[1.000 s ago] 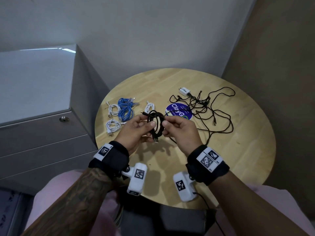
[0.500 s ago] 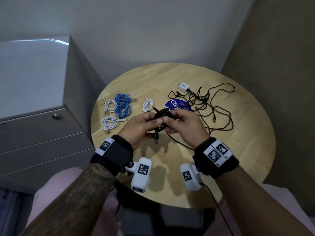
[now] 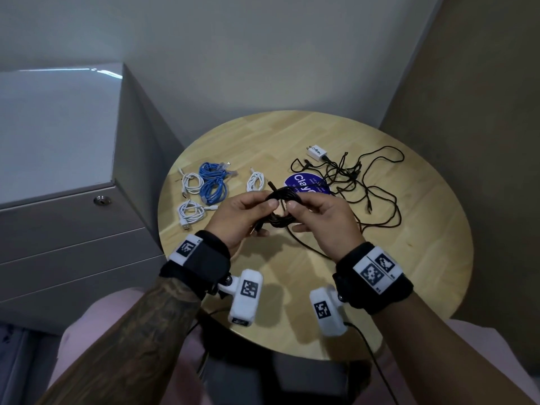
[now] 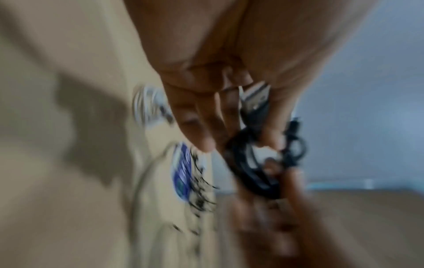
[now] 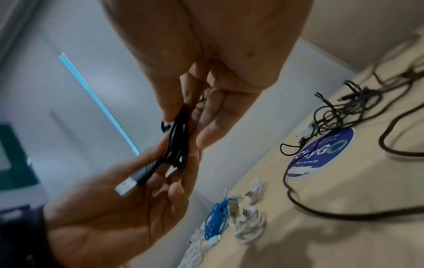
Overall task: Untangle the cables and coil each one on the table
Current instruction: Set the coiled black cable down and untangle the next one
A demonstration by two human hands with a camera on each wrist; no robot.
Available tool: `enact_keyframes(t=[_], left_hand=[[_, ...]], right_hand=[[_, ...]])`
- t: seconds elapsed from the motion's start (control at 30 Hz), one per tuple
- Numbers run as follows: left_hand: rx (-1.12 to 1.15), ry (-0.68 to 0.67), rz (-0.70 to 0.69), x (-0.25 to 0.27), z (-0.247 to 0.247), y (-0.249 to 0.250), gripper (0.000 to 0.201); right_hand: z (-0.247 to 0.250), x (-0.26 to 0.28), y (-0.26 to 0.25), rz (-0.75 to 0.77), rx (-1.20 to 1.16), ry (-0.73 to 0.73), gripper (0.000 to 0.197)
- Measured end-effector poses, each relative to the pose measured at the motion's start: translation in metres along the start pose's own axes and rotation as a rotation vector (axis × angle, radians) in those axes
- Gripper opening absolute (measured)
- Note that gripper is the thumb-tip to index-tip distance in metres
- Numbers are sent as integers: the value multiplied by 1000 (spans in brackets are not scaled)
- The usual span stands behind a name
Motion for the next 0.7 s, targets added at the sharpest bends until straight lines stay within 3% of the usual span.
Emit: enact_keyframes(t=[0.07, 0.17, 0.3, 0.43, 0.53, 0.7], left_hand=[[-43, 11, -49, 0, 2, -2, 16], [44, -64, 9, 1, -1, 0, 9], [281, -165, 82, 4, -3, 3, 19], [313, -232, 107, 6, -2, 2, 39], [193, -180, 39, 6, -2, 2, 27], [-176, -57, -164, 10, -2, 5, 18]], right_hand=[[-4, 1, 2, 20, -12, 50, 14], [-4, -1, 4, 5, -55, 23, 13], [-3, -5, 3, -49, -218, -125, 15], [-3, -3, -3, -148, -451, -295, 18], [-1, -2, -2, -233, -519, -317, 25], [-6, -1, 8, -217, -189, -211, 9]])
Point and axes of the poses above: each hand's wrist, its own x-axis away from the middle knuckle, its own z-axis out of the back of the hand, y = z × x, the point moved 1 cm from there along -x, towards the middle knuckle, and after that the axes turned 15 degrees about x, right-handed, at the moved point
